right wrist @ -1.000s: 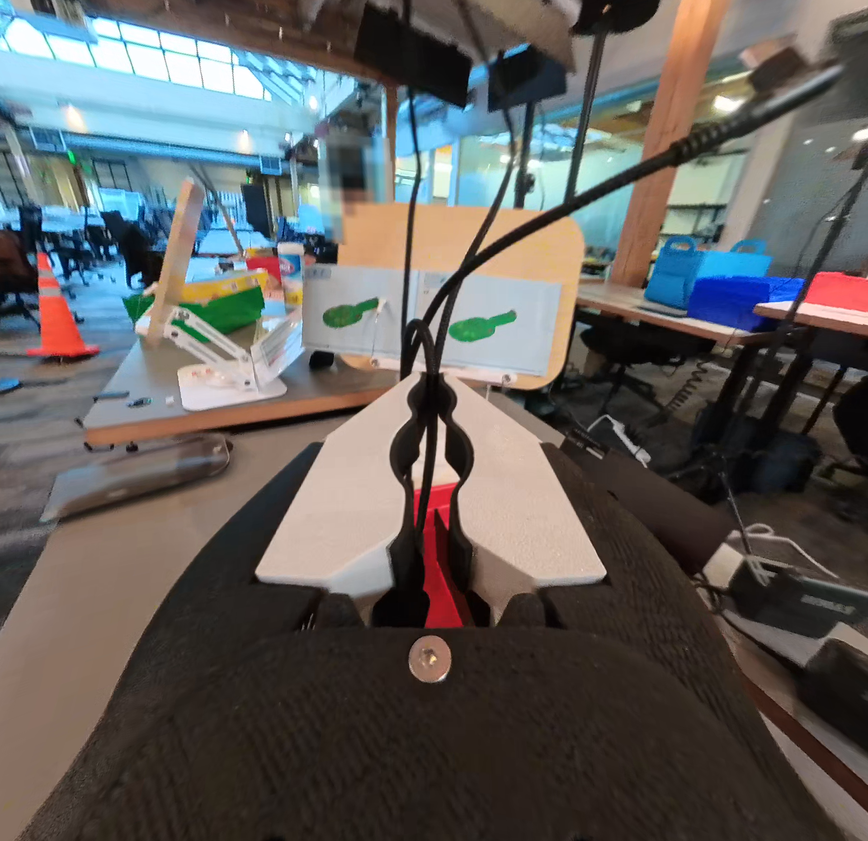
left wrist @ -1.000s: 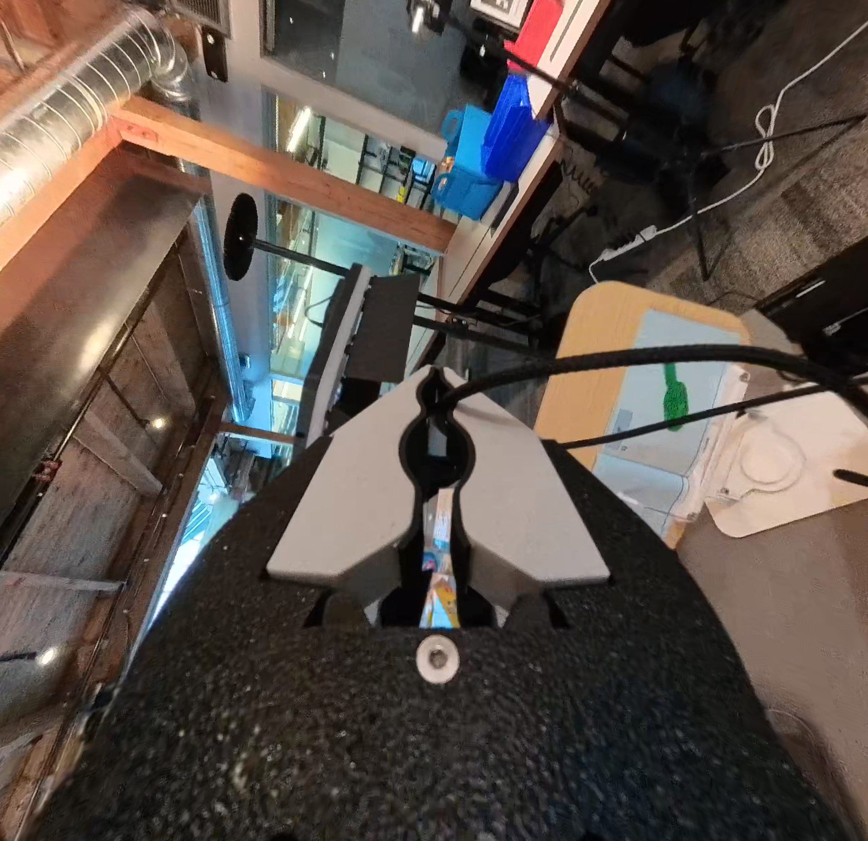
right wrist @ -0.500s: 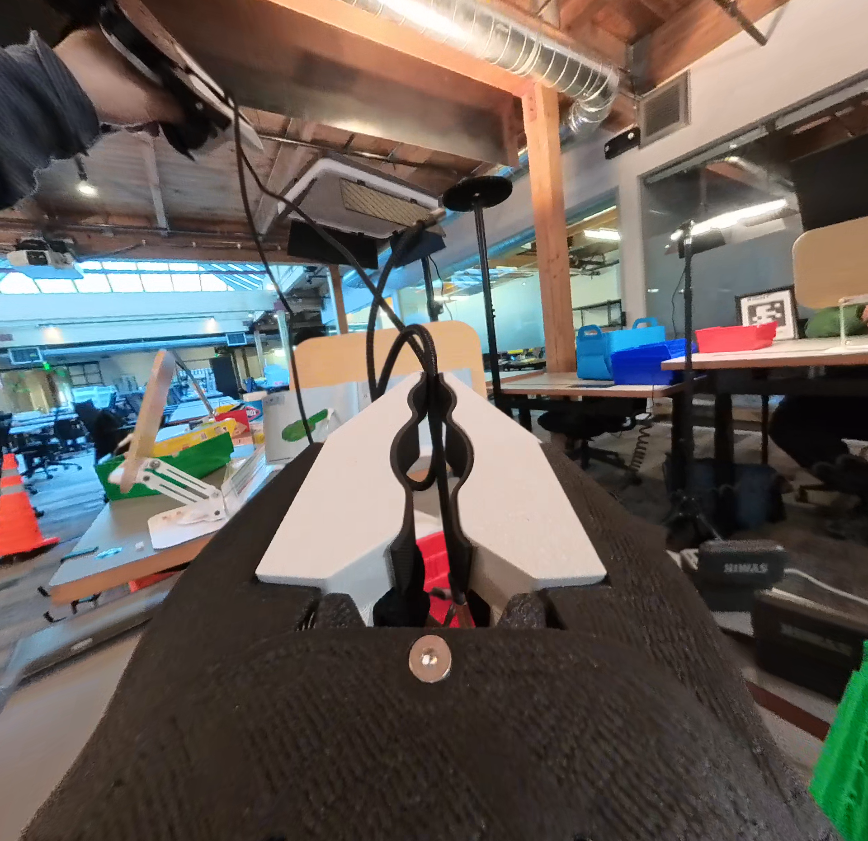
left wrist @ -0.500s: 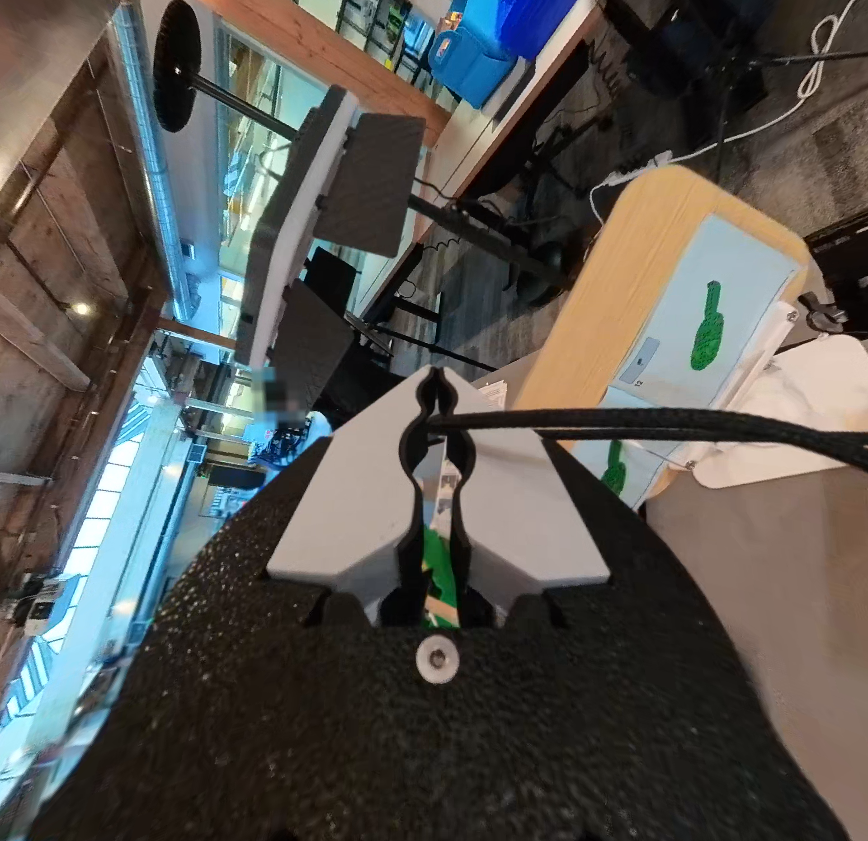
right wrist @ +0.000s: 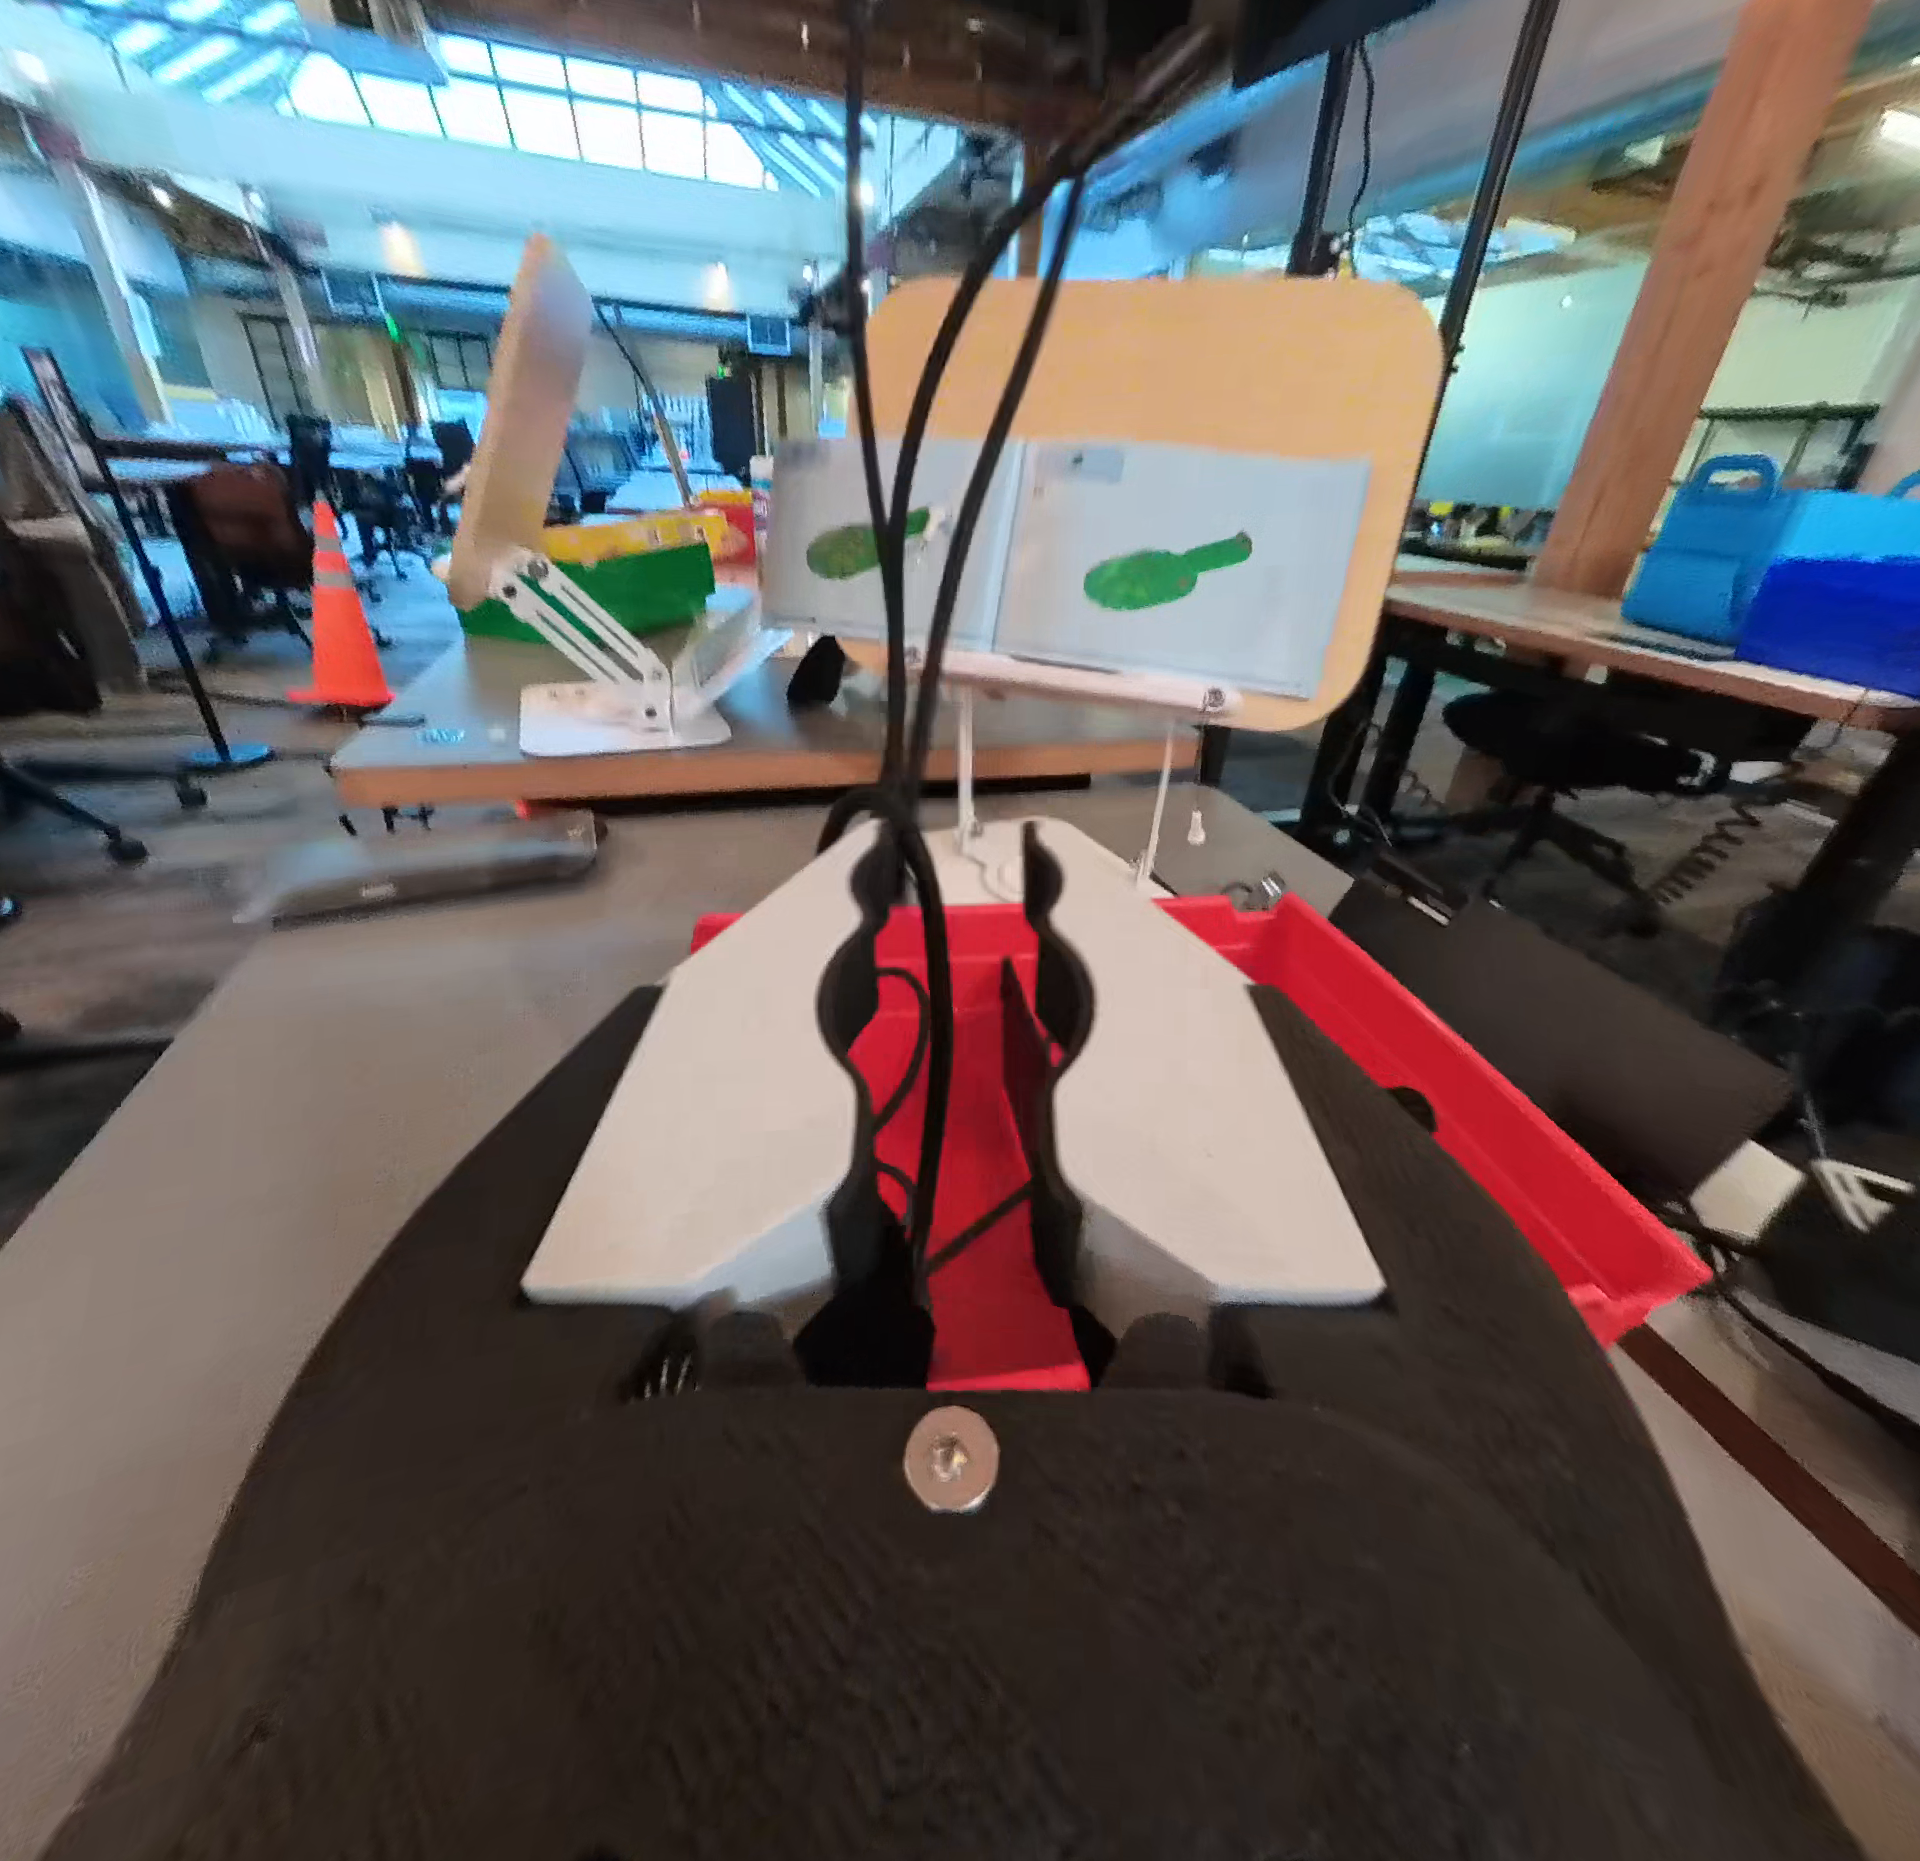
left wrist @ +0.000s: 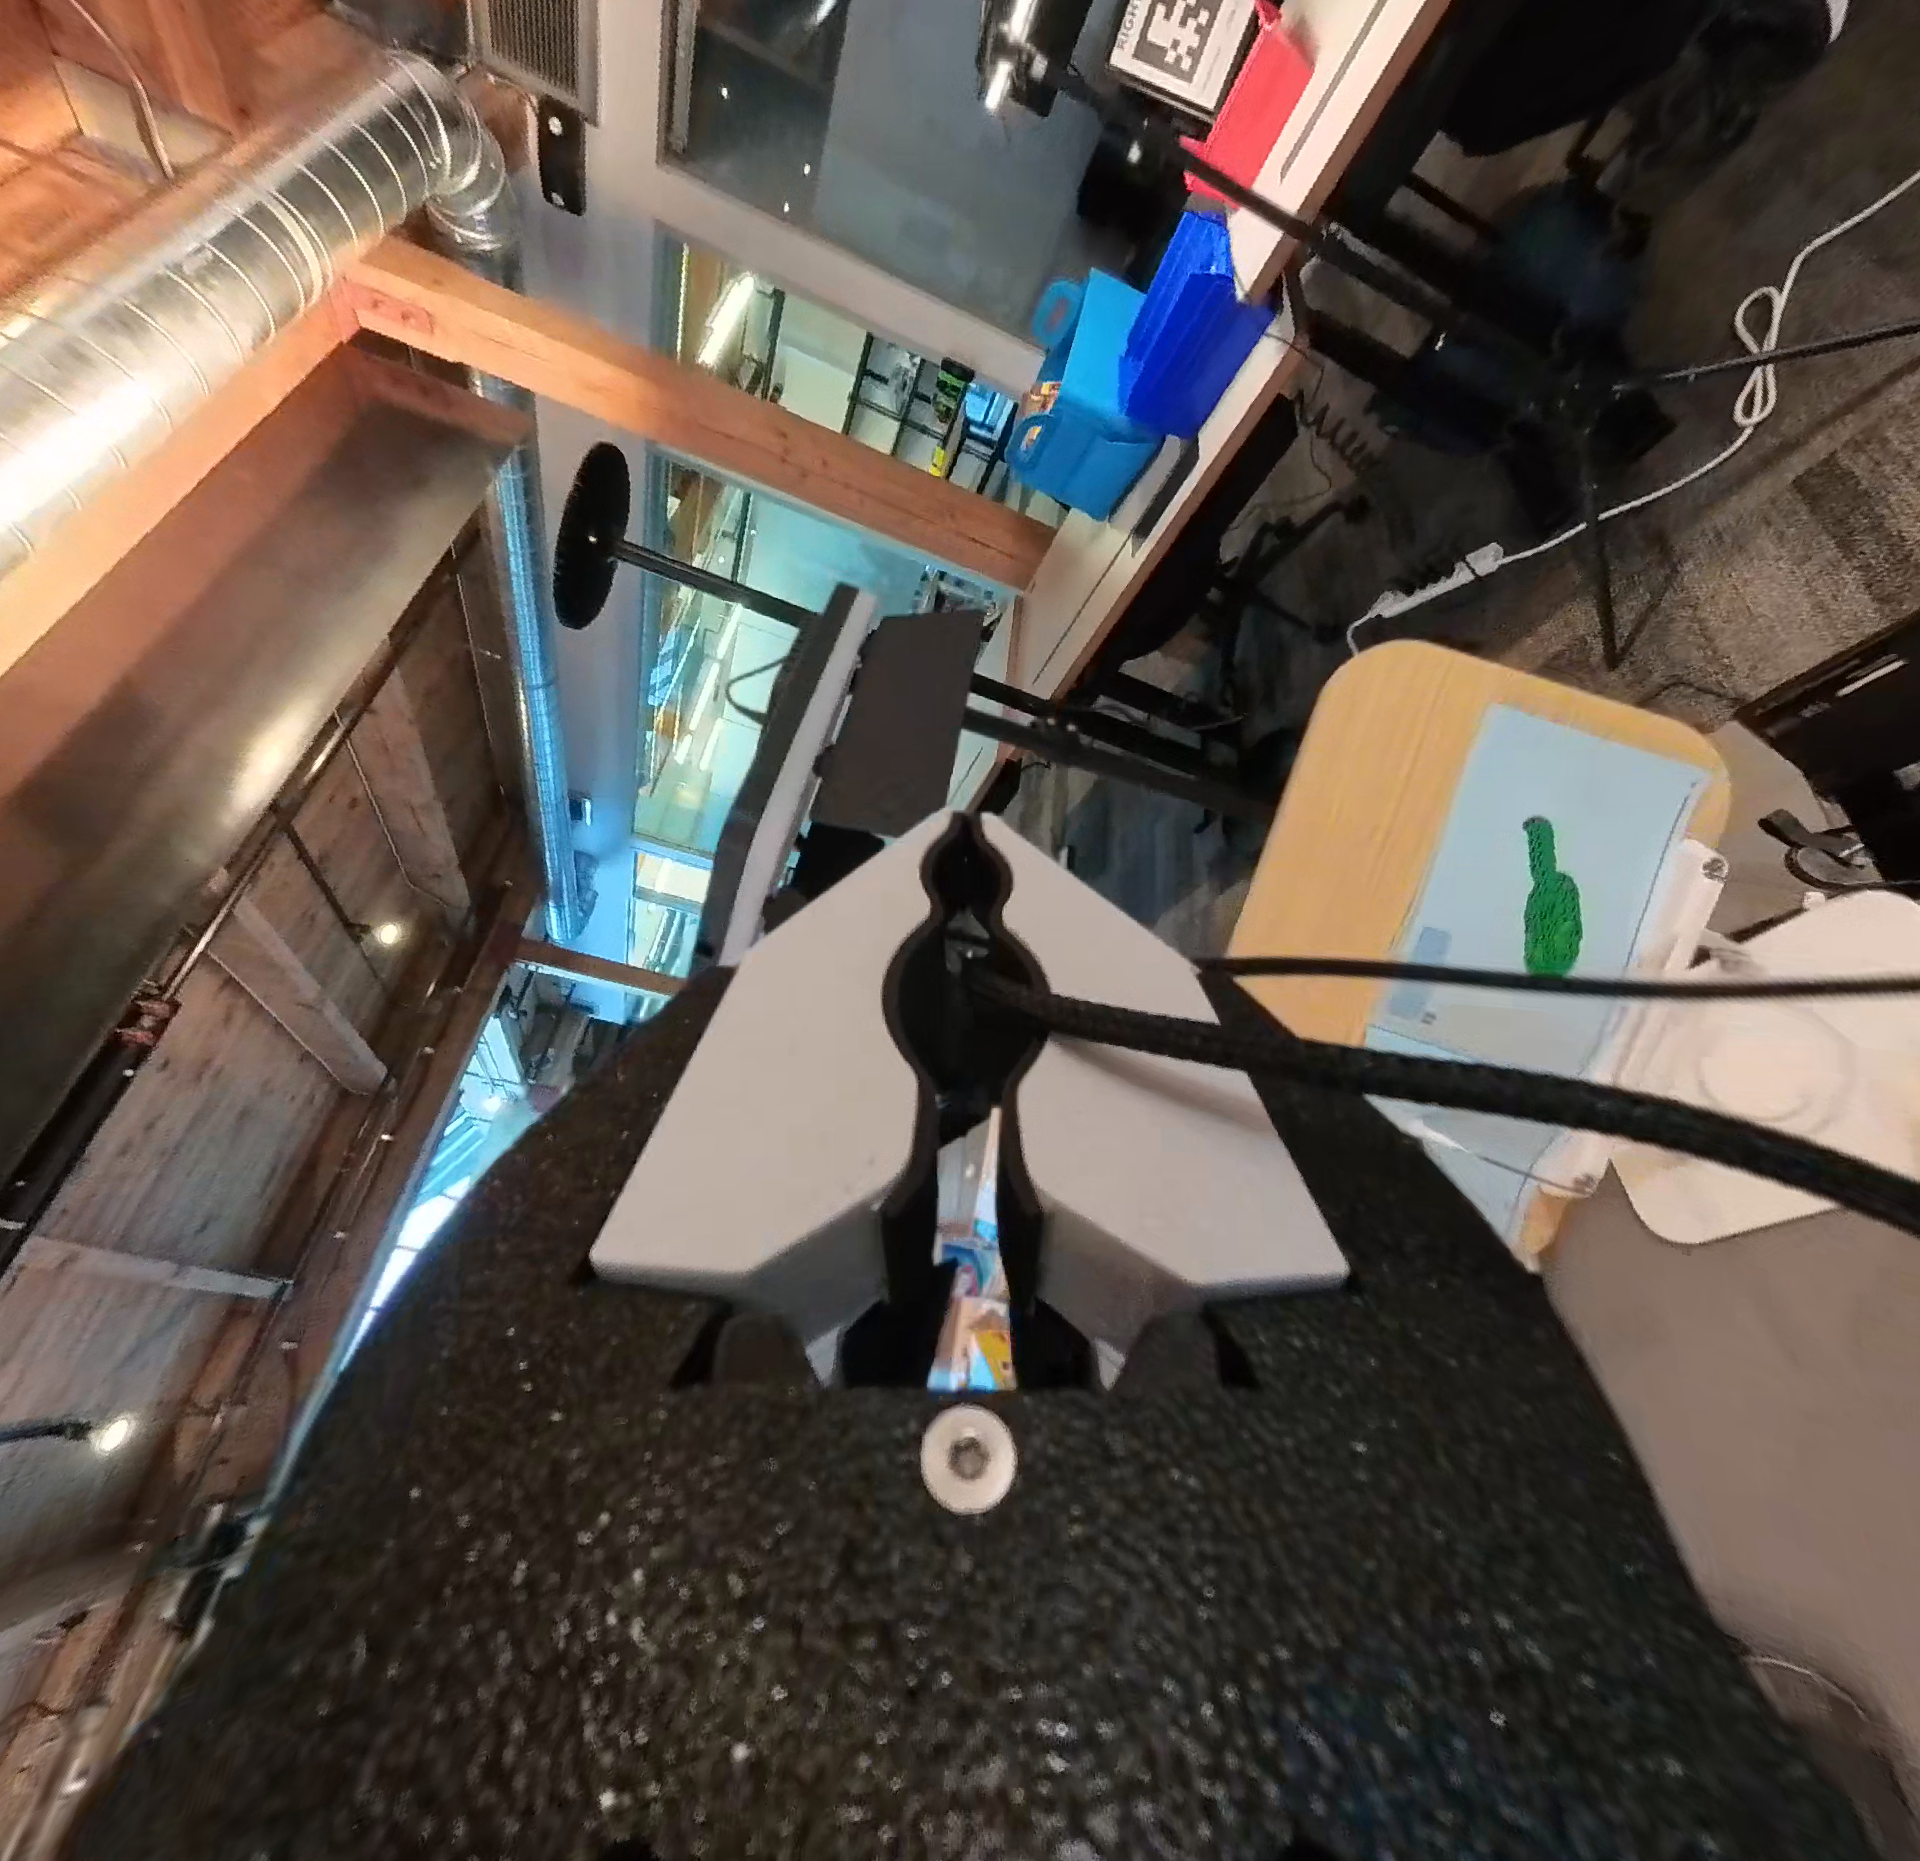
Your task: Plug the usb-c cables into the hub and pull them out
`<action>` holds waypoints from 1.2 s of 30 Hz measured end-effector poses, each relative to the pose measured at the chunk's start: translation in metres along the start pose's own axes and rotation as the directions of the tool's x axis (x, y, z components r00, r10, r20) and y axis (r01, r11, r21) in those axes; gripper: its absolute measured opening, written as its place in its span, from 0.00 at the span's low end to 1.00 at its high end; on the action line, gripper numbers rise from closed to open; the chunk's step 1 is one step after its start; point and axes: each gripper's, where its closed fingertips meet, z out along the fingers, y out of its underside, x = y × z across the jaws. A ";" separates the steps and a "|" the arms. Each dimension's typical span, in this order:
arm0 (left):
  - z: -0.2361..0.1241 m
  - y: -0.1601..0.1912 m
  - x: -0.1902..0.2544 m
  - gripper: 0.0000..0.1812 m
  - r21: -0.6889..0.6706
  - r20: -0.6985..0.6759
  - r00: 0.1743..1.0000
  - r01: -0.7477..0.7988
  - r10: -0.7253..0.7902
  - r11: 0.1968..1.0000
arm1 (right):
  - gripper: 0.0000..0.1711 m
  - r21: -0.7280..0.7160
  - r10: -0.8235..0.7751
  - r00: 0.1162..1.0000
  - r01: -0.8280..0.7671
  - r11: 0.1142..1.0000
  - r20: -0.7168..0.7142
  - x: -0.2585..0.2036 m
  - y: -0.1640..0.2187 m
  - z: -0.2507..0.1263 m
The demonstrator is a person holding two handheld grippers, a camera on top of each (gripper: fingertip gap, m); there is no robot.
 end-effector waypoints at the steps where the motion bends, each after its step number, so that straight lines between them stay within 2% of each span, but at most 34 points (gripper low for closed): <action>1: -0.002 -0.004 -0.001 0.00 0.000 0.013 1.000 -0.018 0.018 1.000 | 0.18 -0.013 -0.001 1.000 0.001 1.000 0.006 -0.001 0.000 -0.001; 3: -0.007 -0.012 -0.003 0.00 0.007 0.032 0.998 -0.046 0.045 0.999 | 0.23 -0.023 0.005 1.000 -0.005 1.000 0.001 -0.001 -0.005 -0.003; 8: -0.014 -0.026 -0.005 0.00 0.029 0.046 0.997 -0.059 0.058 0.998 | 0.23 -0.062 0.021 1.000 -0.020 0.998 0.023 -0.008 -0.014 0.000; 10: -0.014 -0.024 -0.010 0.00 0.003 0.072 0.994 -0.083 0.083 0.997 | 0.23 -0.185 0.029 1.000 -0.026 0.982 0.013 -0.008 -0.001 0.003; 12: -0.013 -0.018 -0.021 0.00 -0.049 0.116 0.985 -0.123 0.128 0.991 | 0.24 -0.377 0.007 1.000 -0.014 0.926 -0.020 -0.003 0.022 0.002; 14: -0.013 -0.011 -0.033 0.00 -0.101 0.146 0.977 -0.139 0.153 0.985 | 0.26 -0.563 -0.060 0.998 0.031 0.826 -0.034 0.002 0.041 -0.007; 17: -0.012 -0.005 -0.043 0.00 -0.134 0.148 0.978 -0.124 0.144 0.983 | 0.21 -0.705 -0.126 0.992 0.107 0.701 0.026 -0.004 0.045 -0.020; 18: -0.011 -0.002 -0.044 0.00 -0.140 0.146 0.980 -0.118 0.138 0.983 | 0.19 -0.712 -0.148 0.988 0.134 0.689 0.043 -0.006 0.040 -0.021; 19: -0.011 0.000 -0.045 0.00 -0.146 0.142 0.981 -0.114 0.135 0.983 | 0.18 -0.698 -0.169 0.984 0.163 0.697 0.062 -0.007 0.034 -0.019; 21: -0.009 0.007 -0.045 0.00 -0.149 0.138 0.982 -0.108 0.129 0.983 | 0.06 -0.660 -0.168 0.982 0.184 0.729 0.089 -0.012 0.024 -0.015; 24: -0.007 0.020 -0.042 0.00 -0.163 0.123 0.984 -0.106 0.127 0.981 | 0.03 -0.613 -0.194 0.977 0.209 0.762 0.092 -0.011 0.016 -0.013; 27: -0.003 0.034 -0.022 0.00 -0.151 0.037 0.993 -0.108 0.115 0.983 | 0.01 -0.501 -0.287 0.958 0.245 0.830 -0.007 0.004 -0.013 -0.009; 32: 0.002 0.062 0.068 0.00 -0.072 -0.214 0.976 -0.050 0.033 0.996 | 0.01 -0.273 -0.376 0.911 0.323 0.906 -0.170 0.018 -0.099 -0.025; 36: -0.004 0.077 0.171 0.00 -0.010 -0.466 0.884 0.043 -0.043 0.999 | 0.01 -0.218 -0.432 0.873 0.387 0.896 -0.226 0.018 -0.146 -0.047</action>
